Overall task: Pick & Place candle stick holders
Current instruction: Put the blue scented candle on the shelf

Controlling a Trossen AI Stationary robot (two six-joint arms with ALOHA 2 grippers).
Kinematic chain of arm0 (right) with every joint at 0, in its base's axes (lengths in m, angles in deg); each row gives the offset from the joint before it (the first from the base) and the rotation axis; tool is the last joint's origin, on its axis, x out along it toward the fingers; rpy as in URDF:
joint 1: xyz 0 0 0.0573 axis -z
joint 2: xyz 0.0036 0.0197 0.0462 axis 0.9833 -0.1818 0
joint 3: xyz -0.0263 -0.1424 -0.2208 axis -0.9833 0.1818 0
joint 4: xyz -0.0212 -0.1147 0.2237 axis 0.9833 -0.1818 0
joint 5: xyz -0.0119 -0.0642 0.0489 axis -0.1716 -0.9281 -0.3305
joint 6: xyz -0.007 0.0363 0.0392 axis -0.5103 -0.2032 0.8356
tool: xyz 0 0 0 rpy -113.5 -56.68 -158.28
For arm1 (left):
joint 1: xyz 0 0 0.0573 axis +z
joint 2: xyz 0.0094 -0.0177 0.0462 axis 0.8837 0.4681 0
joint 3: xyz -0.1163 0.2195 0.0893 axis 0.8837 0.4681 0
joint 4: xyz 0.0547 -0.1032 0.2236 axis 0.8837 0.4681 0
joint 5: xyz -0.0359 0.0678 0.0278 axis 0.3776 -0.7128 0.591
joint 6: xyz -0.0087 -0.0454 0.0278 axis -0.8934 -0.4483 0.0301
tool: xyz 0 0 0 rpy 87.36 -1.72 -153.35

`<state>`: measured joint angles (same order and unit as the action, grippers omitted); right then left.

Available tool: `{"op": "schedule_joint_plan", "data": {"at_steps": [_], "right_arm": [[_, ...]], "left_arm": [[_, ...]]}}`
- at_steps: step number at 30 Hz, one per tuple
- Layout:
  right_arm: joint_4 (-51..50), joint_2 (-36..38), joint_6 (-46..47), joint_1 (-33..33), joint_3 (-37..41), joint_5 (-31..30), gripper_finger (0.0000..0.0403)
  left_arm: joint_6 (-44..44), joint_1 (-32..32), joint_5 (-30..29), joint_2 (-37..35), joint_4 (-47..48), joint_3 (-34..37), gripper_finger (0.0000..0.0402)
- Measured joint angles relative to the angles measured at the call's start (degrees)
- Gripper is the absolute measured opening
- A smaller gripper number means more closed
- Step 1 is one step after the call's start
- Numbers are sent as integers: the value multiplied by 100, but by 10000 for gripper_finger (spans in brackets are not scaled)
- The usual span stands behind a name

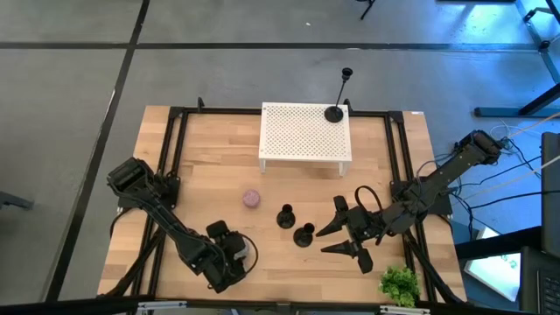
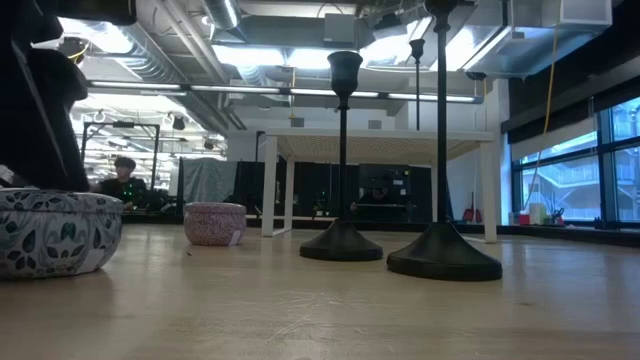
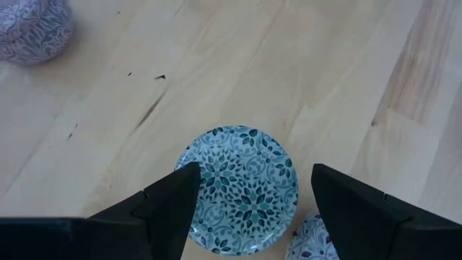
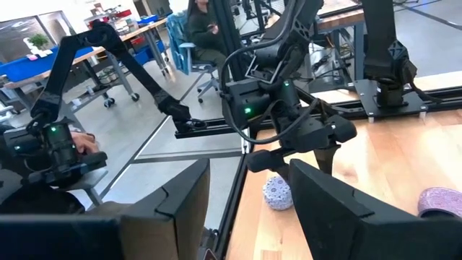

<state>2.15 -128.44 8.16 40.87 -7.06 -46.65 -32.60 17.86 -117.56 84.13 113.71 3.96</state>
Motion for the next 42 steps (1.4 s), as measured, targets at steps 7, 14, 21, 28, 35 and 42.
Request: {"op": "schedule_joint_plan", "data": {"at_steps": [7, 14, 21, 28, 35, 42], "right_arm": [[2, 0, 0, 0, 0, -10, 193], [-4, 2, 0, 0, 0, -10, 193], [-11, 1, 0, 0, 0, -10, 193], [-11, 0, 0, 0, 0, -7, 193], [-13, 0, 0, 0, 0, -7, 193], [-13, 0, 0, 0, 0, -7, 193]], "left_arm": [[-24, 48, -15, 34, 194, 18, 265], [-11, 46, 114, 25, 213, 34, 266], [53, 28, 196, 27, 228, 39, 265], [359, -6, -349, 25, 374, -197, 265], [446, -34, -449, 19, 518, -318, 265], [-148, -125, -91, 18, 821, -321, 267]]}}
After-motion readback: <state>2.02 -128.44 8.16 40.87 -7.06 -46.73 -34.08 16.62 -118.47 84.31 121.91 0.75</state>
